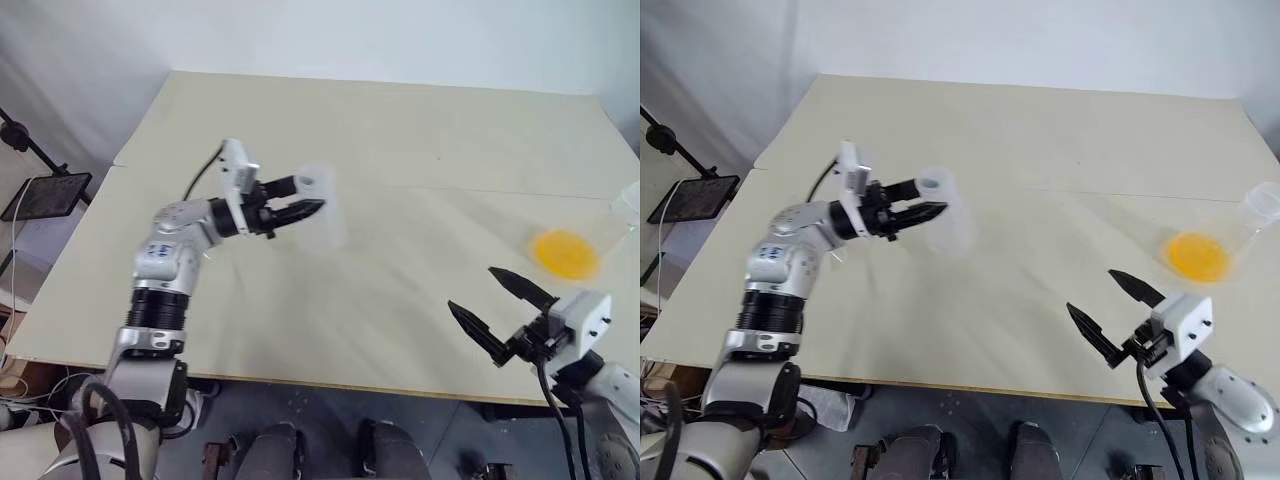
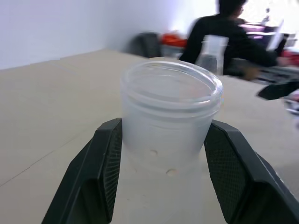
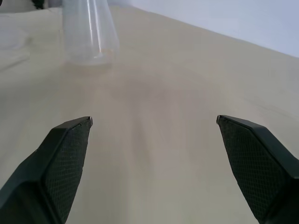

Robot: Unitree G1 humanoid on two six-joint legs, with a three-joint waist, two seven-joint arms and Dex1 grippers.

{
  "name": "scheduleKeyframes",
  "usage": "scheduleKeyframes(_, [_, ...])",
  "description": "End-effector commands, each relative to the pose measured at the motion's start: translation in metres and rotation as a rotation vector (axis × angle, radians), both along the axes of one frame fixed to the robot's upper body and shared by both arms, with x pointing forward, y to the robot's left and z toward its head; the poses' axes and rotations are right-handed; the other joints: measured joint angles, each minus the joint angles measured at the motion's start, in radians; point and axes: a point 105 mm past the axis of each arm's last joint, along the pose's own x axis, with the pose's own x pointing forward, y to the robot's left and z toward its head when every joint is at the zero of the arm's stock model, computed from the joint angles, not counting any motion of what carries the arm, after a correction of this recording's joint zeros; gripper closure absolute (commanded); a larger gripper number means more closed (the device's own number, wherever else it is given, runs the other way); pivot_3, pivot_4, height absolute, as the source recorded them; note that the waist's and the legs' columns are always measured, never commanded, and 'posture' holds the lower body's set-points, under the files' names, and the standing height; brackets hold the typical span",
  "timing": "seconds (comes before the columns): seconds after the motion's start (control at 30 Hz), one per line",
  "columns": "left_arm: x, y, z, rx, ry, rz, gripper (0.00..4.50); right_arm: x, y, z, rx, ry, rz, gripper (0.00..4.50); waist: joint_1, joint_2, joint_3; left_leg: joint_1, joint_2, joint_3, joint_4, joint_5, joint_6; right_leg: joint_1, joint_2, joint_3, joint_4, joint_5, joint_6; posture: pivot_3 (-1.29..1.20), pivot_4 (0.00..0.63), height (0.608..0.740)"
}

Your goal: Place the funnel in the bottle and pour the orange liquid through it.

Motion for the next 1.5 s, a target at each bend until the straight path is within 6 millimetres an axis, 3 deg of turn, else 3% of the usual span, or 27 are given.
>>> scheduleKeyframes(0.03, [-0.003,-0.026,-0.011,0.068,-0.055,-0.088,2.21,-0.013,-0.006,0.016,-0.021,-0.07,-0.065,0.0,-0.002,0.0,0.0,0.0,0.0,0.001,0.0,0.0,0.0,0.0,0.0,0.001,0.0,0.0,0.0,0.0,0.15,0.74])
scheduleKeyframes(0.2, [0.004,-0.052,-0.024,0.103,-0.083,-0.116,2.21,-0.027,-0.009,0.013,-0.021,-0.067,-0.123,0.0,-0.01,0.0,0.0,0.001,0.001,0.004,-0.001,0.0,0.0,-0.001,0.001,0.002,-0.001,0.0,0.0,0.0,0.15,0.74])
scheduleKeyframes(0.4, [0.008,-0.067,-0.033,0.107,-0.086,-0.141,2.21,-0.037,-0.007,0.01,-0.008,-0.073,-0.158,0.0,-0.007,0.0,0.0,0.0,0.001,0.005,-0.001,0.0,0.001,-0.001,0.001,0.003,-0.002,0.0,0.0,0.0,0.15,0.74])
scheduleKeyframes(0.63, [0.004,-0.066,-0.033,0.09,-0.096,-0.169,0.01,-0.036,-0.001,0.01,0.0,-0.088,-0.143,0.0,-0.009,0.0,0.0,0.0,0.001,0.005,-0.001,0.0,0.001,-0.001,0.001,0.003,-0.002,0.0,0.0,0.0,0.15,0.74])
scheduleKeyframes(0.73, [0.005,-0.059,-0.027,0.062,-0.11,-0.156,0.01,-0.029,0.001,0.012,-0.002,-0.098,-0.121,0.0,-0.01,0.0,0.0,0.0,0.001,0.005,-0.001,0.001,0.001,-0.001,0.0,0.003,-0.002,0.0,0.0,0.0,0.15,0.74])
scheduleKeyframes(0.93, [0.011,-0.025,-0.009,-0.03,-0.153,-0.067,0.01,-0.017,0.005,0.016,-0.005,-0.109,-0.061,0.0,-0.011,0.0,0.0,0.0,0.001,0.005,-0.001,0.001,0.001,-0.001,0.0,0.003,-0.002,0.0,0.0,0.0,0.15,0.74])
scheduleKeyframes(1.0, [0.017,0.002,-0.001,-0.053,-0.174,0.01,0.01,-0.011,0.008,0.017,-0.009,-0.11,-0.024,0.0,-0.011,0.0,0.0,0.0,0.001,0.005,-0.001,0.001,0.001,-0.001,0.0,0.003,-0.001,0.0,0.0,0.0,0.15,0.74])
scheduleKeyframes(1.17, [0.016,0.04,0.011,-0.049,-0.195,0.095,0.01,-0.002,0.012,0.019,-0.017,-0.109,0.033,0.0,-0.012,0.0,0.0,0.001,0.001,0.004,-0.001,0.001,0.001,-0.002,0.0,0.003,0.0,0.0,0.0,0.0,0.15,0.74])
scheduleKeyframes(1.3, [0.003,0.069,0.017,-0.018,-0.211,0.133,0.01,0.006,0.017,0.022,-0.021,-0.11,0.097,0.0,-0.012,0.0,0.0,0.001,0.001,0.003,0.0,0.001,0.001,-0.001,0.0,0.003,0.0,0.0,0.0,0.0,0.15,0.74])
scheduleKeyframes(1.4, [-0.026,0.128,0.001,0.012,-0.163,0.289,0.01,0.02,0.04,0.036,-0.001,-0.129,0.249,0.0,-0.032,0.0,0.0,0.001,0.001,0.002,-0.001,0.001,0.001,-0.001,-0.001,0.004,0.0,0.0,0.0,0.0,0.15,0.74])
scheduleKeyframes(1.47, [-0.039,0.147,-0.006,0.031,-0.14,0.358,0.01,0.023,0.049,0.04,0.006,-0.133,0.306,0.0,-0.05,0.001,0.0,0.003,0.003,0.002,-0.002,0.0,0.0,-0.001,-0.002,0.008,0.0,0.0,0.0,0.0,0.15,0.74])
scheduleKeyframes(1.5, [-0.046,0.165,-0.015,0.04,-0.113,0.438,0.01,0.025,0.055,0.042,0.015,-0.133,0.341,0.0,-0.046,0.001,0.0,0.002,0.004,0.0,-0.002,0.0,0.0,-0.001,-0.002,0.009,0.0,0.0,-0.001,0.0,0.15,0.74])
